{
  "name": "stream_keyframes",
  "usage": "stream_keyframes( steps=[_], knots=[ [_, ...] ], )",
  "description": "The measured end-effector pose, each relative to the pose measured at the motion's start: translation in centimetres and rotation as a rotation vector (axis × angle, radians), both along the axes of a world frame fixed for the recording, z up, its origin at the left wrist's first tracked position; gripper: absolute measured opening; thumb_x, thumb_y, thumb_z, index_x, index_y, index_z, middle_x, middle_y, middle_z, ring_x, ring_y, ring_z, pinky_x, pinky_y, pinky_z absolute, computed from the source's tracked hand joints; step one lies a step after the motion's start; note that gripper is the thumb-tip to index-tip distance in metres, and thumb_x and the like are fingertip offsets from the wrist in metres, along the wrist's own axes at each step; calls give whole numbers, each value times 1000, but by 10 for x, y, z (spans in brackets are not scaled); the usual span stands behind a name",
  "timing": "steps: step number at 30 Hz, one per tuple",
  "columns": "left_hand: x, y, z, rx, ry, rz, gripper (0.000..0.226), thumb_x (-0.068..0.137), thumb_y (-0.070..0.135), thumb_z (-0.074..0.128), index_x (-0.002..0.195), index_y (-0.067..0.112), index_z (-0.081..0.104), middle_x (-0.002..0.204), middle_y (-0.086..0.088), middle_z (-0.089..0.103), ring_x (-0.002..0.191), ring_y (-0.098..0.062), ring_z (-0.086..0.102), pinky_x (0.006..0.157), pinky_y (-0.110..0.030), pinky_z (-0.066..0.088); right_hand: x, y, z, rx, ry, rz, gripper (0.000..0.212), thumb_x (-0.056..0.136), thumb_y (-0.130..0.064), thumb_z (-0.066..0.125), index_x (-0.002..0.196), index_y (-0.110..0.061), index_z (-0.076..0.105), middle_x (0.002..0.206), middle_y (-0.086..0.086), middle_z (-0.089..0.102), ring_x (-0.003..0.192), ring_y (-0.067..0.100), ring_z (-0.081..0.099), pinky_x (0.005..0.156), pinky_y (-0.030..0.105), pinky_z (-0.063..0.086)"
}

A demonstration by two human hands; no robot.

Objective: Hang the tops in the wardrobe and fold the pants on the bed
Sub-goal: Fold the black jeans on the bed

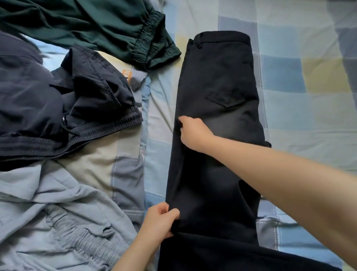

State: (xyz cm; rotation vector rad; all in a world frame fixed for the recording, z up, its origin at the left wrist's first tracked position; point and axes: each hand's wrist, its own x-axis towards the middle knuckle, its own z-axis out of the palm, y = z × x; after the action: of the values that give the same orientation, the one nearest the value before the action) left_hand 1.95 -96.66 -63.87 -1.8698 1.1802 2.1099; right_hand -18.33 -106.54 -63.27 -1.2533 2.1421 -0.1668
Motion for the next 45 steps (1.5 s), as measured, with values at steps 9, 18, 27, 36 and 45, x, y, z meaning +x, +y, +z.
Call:
stream_keyframes(
  steps=[9, 18, 27, 36, 45],
  knots=[
    [-67, -74, -32, -281, 76, 33, 12, 88, 30, 70, 93, 21, 64, 92, 0, 68, 79, -10, 61, 70, -20, 47, -61, -58, 5, 27, 266, 212, 70, 88, 6, 33, 147, -30, 23, 141, 21, 25, 107, 44, 49, 83, 42, 47],
    [-56, -71, -63, -296, 95, -160, 46, 87, 23, 65, 63, 23, 25, 60, 0, 23, 54, -17, 23, 52, -29, 22, -69, -79, -5, -34, 496, 454, 35, 85, 11, 44, 114, -8, 42, 104, 16, 37, 76, 33, 47, 63, 39, 36],
    [-45, -70, -66, -405, -57, -160, 34, 94, 34, 58, 71, 14, 44, 67, -6, 38, 64, -19, 37, 58, -30, 35, -84, -91, -15, -198, 399, 317, 28, 91, 4, 40, 118, 1, 50, 120, 21, 52, 110, 37, 51, 91, 39, 41],
    [-27, -48, -63, -258, 7, 84, 23, 84, 29, 75, 86, 9, 64, 63, 2, 63, 49, -11, 51, 50, -22, 41, -120, -17, -11, -514, -39, -219, 49, 92, -13, 56, 138, -17, 40, 123, 9, 57, 114, 22, 54, 93, 26, 39],
    [-9, -7, -49, -140, 46, 116, 15, 83, 13, 73, 98, 9, 72, 91, -1, 77, 86, -16, 72, 69, -23, 53, -158, 157, -40, -43, -513, -933, 35, 95, -44, 49, 85, -11, 53, 78, 10, 58, 68, 25, 57, 68, 36, 53]
  ],
)
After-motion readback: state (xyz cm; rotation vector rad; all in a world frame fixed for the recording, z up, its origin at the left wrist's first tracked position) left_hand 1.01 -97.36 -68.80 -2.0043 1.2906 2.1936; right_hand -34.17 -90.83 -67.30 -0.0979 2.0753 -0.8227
